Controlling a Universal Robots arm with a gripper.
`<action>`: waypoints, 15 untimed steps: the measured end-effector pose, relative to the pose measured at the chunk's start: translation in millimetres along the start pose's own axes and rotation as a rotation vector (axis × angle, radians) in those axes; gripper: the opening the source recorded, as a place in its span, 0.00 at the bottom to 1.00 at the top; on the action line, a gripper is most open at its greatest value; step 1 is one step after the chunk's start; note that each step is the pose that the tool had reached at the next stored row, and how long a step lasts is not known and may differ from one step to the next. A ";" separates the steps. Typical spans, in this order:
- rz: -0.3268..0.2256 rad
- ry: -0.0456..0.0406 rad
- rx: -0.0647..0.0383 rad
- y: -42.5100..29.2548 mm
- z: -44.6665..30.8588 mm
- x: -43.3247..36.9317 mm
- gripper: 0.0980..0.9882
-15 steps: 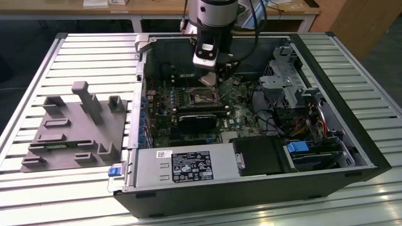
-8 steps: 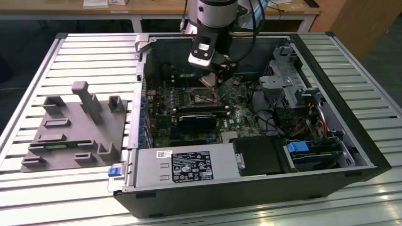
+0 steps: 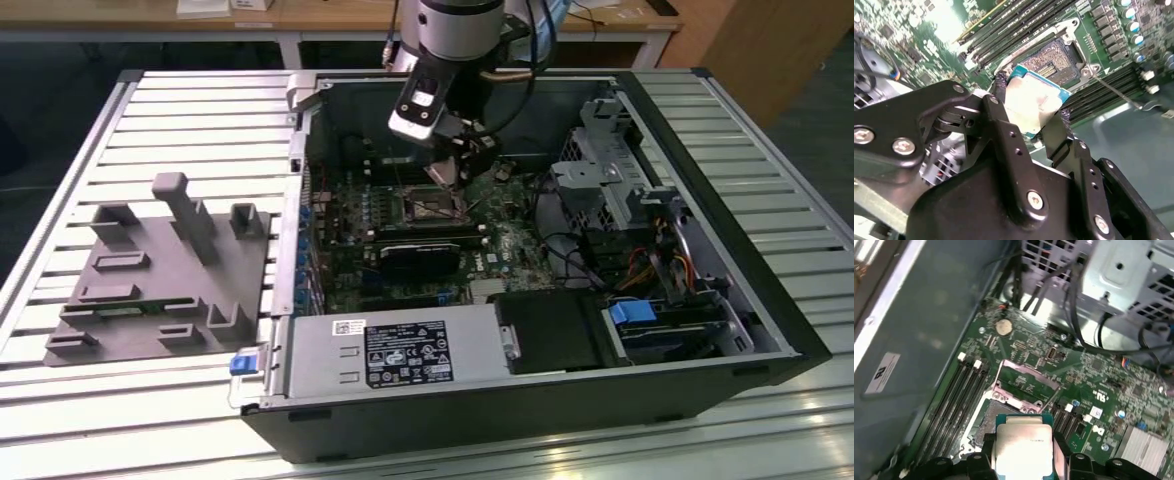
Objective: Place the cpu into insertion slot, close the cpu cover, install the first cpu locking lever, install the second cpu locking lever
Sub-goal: 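Place the cpu into insertion slot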
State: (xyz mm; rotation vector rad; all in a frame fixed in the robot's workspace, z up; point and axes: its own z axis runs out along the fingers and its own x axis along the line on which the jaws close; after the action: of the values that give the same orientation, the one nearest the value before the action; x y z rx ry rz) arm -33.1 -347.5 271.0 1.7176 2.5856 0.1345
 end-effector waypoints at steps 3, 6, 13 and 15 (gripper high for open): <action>0.054 -0.0049 -0.001 -0.1 0.9 0.0 0.49; 0.108 -0.0099 -0.002 -0.2 2.0 0.0 0.49; 0.232 -0.0212 -0.004 -0.5 5.2 -0.1 0.49; 0.256 -0.0231 -0.005 -0.7 6.6 -0.1 0.49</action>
State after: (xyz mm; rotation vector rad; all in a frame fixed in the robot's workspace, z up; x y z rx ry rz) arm -33.2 -347.5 264.4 2.0279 2.3366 0.1264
